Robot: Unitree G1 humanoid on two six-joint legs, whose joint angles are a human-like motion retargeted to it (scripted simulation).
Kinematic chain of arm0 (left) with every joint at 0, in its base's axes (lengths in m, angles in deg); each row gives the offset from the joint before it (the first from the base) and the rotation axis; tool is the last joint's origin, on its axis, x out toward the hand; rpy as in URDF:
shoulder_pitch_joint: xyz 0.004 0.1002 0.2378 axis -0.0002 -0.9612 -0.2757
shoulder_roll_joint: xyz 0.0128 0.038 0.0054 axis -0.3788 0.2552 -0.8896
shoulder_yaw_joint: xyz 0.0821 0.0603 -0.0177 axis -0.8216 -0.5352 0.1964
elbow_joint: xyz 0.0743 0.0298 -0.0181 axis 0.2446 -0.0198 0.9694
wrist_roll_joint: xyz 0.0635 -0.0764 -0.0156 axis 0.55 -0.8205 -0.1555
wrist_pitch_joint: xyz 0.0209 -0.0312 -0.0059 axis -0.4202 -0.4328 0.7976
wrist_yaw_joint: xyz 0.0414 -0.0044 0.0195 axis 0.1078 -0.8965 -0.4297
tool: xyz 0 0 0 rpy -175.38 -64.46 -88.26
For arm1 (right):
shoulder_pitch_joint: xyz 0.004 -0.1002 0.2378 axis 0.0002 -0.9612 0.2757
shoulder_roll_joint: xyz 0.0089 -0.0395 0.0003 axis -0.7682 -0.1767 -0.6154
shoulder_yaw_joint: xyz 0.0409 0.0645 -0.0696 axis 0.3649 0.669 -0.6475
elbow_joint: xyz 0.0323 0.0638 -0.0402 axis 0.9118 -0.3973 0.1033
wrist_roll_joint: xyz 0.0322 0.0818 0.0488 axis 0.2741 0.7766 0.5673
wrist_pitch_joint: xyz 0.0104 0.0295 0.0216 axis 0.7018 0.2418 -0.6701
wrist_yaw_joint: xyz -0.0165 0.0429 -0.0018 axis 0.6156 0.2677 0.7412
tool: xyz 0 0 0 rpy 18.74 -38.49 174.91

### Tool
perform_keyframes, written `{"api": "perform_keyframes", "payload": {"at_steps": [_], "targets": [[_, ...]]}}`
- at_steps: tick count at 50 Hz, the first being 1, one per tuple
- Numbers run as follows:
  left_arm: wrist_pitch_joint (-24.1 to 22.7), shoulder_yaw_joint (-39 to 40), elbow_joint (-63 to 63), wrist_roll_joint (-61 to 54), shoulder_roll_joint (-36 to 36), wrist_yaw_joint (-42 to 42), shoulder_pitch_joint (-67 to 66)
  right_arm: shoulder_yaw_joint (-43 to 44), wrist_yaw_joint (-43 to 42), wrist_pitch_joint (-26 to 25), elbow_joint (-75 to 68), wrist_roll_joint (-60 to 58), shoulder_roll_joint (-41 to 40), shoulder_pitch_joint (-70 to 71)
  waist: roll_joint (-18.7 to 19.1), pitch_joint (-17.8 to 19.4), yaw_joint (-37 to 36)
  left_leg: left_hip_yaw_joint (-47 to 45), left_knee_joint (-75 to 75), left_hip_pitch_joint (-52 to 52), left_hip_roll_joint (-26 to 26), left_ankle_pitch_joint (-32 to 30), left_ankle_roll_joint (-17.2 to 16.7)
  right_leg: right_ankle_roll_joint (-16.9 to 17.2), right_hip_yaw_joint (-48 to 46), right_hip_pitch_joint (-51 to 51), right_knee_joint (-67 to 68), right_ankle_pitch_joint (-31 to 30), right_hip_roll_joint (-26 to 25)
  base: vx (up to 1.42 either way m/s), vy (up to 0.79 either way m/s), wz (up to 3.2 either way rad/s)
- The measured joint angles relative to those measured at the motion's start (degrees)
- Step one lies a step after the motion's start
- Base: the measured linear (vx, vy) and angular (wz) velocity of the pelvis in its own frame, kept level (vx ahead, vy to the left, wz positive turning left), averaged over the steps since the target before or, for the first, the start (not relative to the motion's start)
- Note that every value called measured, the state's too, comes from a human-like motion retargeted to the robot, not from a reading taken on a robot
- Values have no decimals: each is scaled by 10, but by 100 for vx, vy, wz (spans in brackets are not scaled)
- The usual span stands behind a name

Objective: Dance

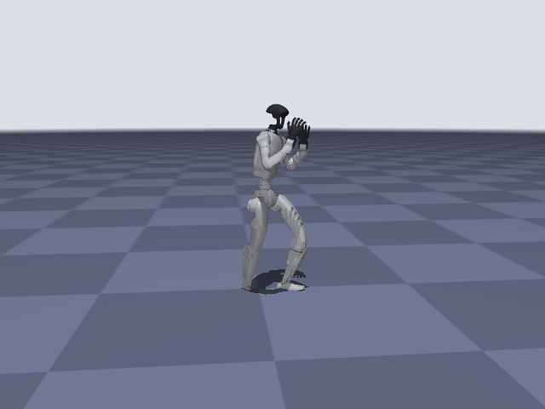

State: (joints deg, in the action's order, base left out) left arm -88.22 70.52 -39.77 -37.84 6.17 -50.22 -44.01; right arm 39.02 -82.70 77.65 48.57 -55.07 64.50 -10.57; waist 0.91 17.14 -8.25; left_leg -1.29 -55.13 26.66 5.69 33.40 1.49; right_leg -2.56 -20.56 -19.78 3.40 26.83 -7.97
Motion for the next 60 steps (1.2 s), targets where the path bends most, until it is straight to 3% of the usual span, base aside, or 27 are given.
{"api": "perform_keyframes", "payload": {"at_steps": [5,20,38,60], "targets": [[-2,-9,-12,2,-15,2,17,-9,15,3,13,17,12,4,10,5,0,7,-19,0,18,28,2,-4,10,10,35,21,-10,6,2,-14],[-4,-43,-31,1,-102,12,90,-22,70,-6,43,59,92,3,-14,-12,16,-8,6,-12,7,65,16,9,10,57,123,57,24,6,3,-9],[16,-59,-47,-33,-86,-81,103,-20,206,-57,59,118,108,2,-35,-16,3,-29,32,-21,-15,67,25,23,5,98,194,73,67,1,0,-1],[22,-81,-80,-100,-75,-135,88,-44,273,-78,87,199,129,-13,-26,-10,-5,-19,25,-16,-9,75,23,39,-2,115,221,61,71,0,0,0]]}}
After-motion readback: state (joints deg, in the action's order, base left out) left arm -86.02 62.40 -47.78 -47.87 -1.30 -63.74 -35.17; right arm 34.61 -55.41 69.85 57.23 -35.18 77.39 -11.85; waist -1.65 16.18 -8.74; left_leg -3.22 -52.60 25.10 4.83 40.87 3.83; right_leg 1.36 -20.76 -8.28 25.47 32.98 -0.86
